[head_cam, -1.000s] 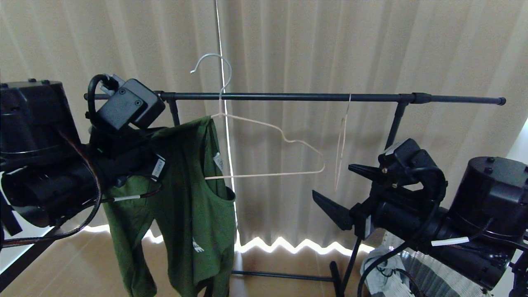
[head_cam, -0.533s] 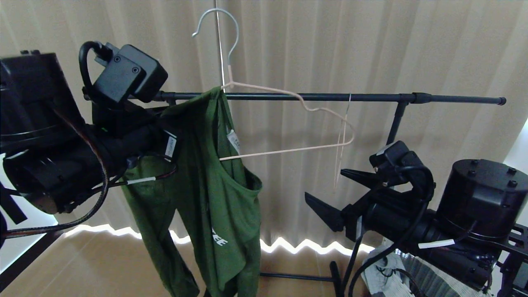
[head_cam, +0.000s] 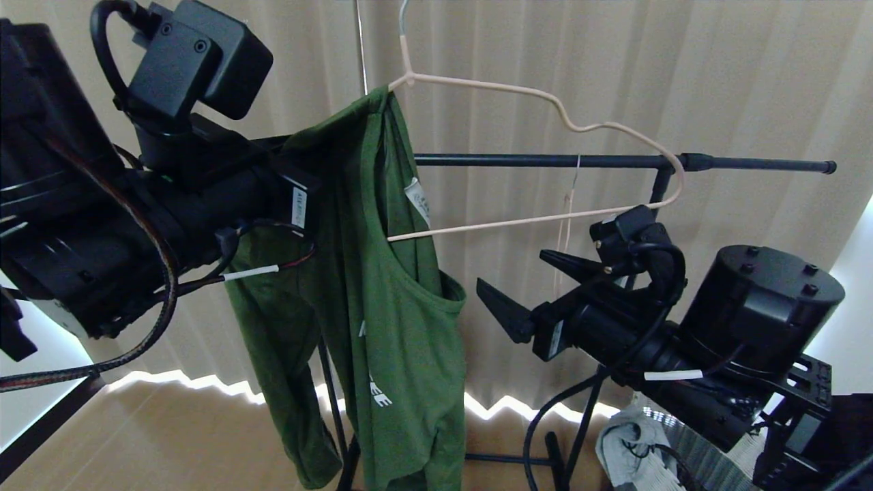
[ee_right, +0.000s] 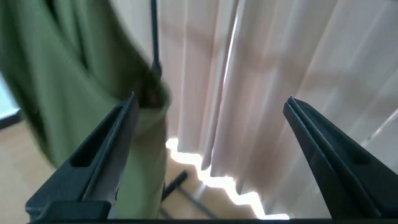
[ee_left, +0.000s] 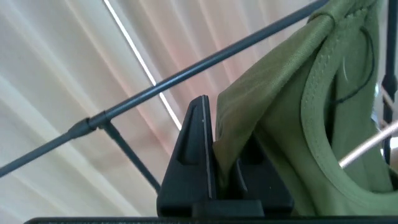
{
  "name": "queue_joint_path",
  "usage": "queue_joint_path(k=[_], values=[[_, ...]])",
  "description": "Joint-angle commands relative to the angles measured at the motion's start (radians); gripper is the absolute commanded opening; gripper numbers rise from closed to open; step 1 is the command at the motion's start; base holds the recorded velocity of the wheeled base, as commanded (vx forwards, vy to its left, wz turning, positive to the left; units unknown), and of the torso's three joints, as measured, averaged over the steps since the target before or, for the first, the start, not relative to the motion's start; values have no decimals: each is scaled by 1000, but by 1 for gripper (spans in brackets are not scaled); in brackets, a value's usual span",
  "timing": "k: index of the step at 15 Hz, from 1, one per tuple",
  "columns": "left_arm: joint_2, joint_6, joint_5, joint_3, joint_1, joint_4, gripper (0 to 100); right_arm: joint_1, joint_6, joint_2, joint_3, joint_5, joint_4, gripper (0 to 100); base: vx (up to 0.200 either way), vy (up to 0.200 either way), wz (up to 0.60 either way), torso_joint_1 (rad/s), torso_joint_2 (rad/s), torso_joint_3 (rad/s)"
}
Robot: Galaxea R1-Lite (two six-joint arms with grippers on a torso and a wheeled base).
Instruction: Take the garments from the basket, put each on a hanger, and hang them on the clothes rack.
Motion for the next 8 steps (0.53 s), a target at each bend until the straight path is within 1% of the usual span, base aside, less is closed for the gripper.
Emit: queue_joint_path(k=[1, 4, 8], values=[[-3, 0, 0, -1, -25, -2, 0, 0, 0, 63, -37, -3, -10, 100, 0, 0, 0, 0, 0, 0], [-5, 0, 0, -1, -56, -8, 0, 2, 0, 91, -64, -2, -10, 100, 0, 0, 0, 0, 0, 0], [-3, 0, 3, -12, -57, -10, 0, 31, 0, 92, -35, -3, -10, 100, 0, 0, 0, 0, 0, 0]])
